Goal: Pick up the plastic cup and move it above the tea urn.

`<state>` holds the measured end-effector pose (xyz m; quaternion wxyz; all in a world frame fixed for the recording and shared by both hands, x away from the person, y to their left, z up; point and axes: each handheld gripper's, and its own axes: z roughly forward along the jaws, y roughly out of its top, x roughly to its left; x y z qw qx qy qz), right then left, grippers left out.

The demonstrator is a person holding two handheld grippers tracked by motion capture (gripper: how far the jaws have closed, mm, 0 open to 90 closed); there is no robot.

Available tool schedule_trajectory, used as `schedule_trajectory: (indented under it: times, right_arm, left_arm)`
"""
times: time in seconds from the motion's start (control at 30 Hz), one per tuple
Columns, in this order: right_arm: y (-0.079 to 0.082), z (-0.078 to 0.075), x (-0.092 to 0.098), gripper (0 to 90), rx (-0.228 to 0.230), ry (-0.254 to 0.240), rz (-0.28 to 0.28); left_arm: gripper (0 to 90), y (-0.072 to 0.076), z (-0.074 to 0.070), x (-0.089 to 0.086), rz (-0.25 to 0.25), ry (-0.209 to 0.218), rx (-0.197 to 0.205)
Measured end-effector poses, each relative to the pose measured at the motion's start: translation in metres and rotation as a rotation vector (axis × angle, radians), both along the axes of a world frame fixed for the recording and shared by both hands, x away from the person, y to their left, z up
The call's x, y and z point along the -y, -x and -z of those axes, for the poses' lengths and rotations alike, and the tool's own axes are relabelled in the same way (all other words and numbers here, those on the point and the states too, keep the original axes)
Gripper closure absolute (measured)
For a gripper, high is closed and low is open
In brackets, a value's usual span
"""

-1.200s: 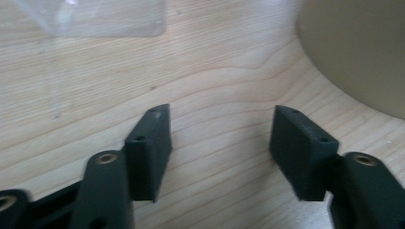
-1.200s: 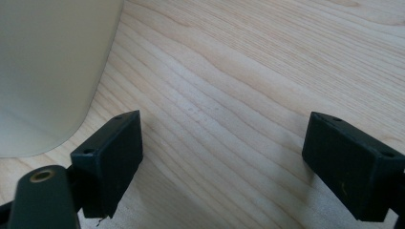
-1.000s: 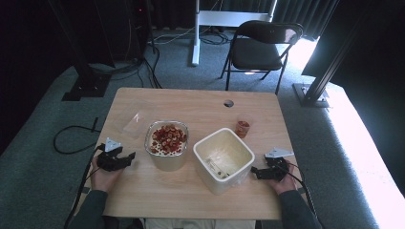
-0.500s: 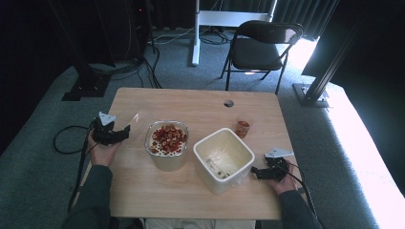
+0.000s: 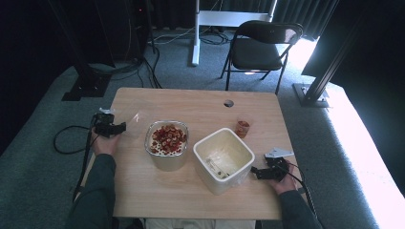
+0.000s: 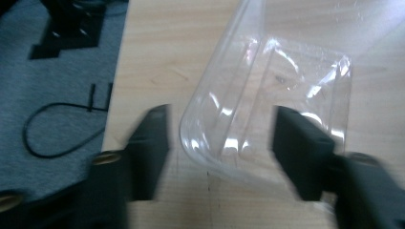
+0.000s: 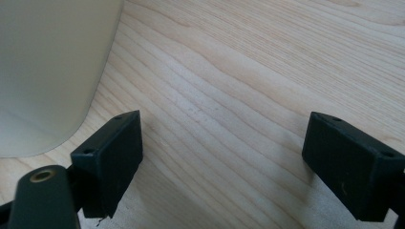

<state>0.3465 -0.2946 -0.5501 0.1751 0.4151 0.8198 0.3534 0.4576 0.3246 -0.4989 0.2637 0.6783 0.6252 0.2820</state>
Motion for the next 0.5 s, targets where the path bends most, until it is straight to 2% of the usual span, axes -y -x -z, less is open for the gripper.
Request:
schedule_trajectory:
  times: [0.07, 0.1, 0.23, 0.4, 0.5]
  right_arm:
    - [0.0, 0.0, 0.0, 13.2, 0.0, 0.0, 0.0]
    - [0.0, 0.0, 0.0, 13.2, 0.0, 0.0, 0.0]
    - [0.0, 0.0, 0.0, 13.2, 0.0, 0.0, 0.0]
    - [0.0, 0.0, 0.0, 13.2, 0.0, 0.0, 0.0]
    - [0.0, 0.0, 0.0, 13.2, 0.0, 0.0, 0.0]
  left_arm:
    - [59.0, 0.004, 0.0, -0.003, -0.005, 0.004, 0.011]
    - [62.5, 0.005, 0.0, -0.005, -0.016, -0.007, 0.017]
    - [71.7, 0.01, -0.001, -0.011, -0.036, -0.002, 0.028]
    - [73.8, 0.013, -0.003, -0.015, -0.029, 0.017, 0.033]
    - [74.6, 0.014, -0.005, -0.014, -0.027, 0.021, 0.052]
